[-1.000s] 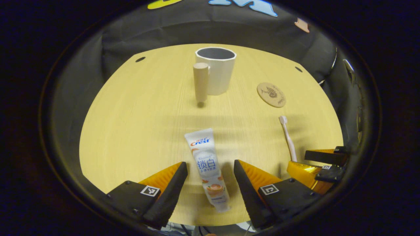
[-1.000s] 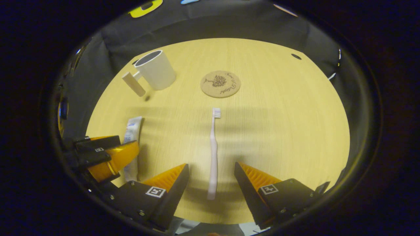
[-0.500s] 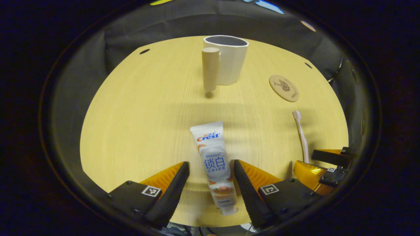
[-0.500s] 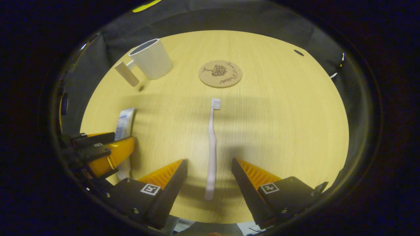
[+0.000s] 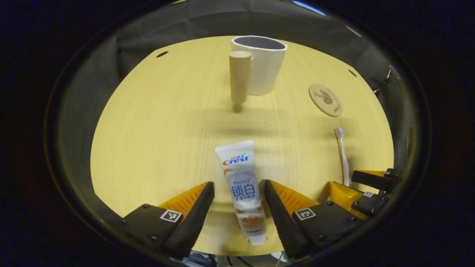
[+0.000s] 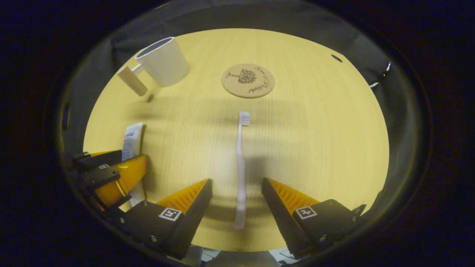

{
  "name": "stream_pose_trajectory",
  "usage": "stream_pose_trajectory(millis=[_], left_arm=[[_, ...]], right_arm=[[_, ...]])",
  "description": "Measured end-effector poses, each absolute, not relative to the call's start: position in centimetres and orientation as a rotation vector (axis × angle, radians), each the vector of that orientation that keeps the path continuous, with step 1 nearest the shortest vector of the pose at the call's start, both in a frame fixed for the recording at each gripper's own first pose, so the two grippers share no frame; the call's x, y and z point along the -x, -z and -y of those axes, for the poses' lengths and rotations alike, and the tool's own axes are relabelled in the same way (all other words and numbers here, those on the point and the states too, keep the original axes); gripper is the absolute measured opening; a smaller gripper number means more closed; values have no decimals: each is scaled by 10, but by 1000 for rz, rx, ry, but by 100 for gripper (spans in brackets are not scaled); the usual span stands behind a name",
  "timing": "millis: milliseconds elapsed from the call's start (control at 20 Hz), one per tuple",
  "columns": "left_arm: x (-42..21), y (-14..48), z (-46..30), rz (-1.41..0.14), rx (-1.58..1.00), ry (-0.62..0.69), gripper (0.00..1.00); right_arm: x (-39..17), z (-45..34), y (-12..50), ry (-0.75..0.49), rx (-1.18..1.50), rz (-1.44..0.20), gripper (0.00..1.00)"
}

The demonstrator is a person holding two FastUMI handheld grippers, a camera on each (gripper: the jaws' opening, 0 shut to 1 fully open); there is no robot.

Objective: Put the toothbrush and toothpaste on the desktop into the cup, then pick up the cup and place it on the coaster on the desktop.

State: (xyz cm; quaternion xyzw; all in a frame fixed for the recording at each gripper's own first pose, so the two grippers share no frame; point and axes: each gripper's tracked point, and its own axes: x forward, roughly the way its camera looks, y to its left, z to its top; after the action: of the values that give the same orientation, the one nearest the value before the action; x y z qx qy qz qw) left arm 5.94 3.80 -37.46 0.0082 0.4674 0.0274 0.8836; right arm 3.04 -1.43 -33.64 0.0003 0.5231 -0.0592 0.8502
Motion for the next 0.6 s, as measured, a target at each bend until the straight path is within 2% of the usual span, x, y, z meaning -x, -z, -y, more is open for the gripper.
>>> stream_pose_trajectory(millis=[100,250,300,350,400,450,500,550,600], left_arm=[[-61,374,-38,-992,1,-71,96],[-64,373,-39,-1035,29,-97,95],[-64,373,-38,-1056,30,-100,94],[-66,374,-39,-1073,34,-106,94],[-68,371,-40,-1087,38,-109,82],[-70,368,-43,-1093,44,-111,81],[-68,362,-46,-1112,56,-122,60],[-69,362,-46,-1122,64,-125,55],[-68,362,-47,-1137,62,-126,48]], right_arm=[[-32,13,333,154,-30,-1169,96],[-34,14,329,158,-31,-1258,90],[-37,14,331,158,-31,-1274,80],[-37,15,331,151,-21,-1294,79],[-43,19,332,169,-34,-1277,75],[-42,17,332,174,-49,-1294,53],[-38,18,329,157,-40,-1314,45],[-40,24,326,164,-13,-1312,45],[-41,27,320,203,-52,-1285,26]])
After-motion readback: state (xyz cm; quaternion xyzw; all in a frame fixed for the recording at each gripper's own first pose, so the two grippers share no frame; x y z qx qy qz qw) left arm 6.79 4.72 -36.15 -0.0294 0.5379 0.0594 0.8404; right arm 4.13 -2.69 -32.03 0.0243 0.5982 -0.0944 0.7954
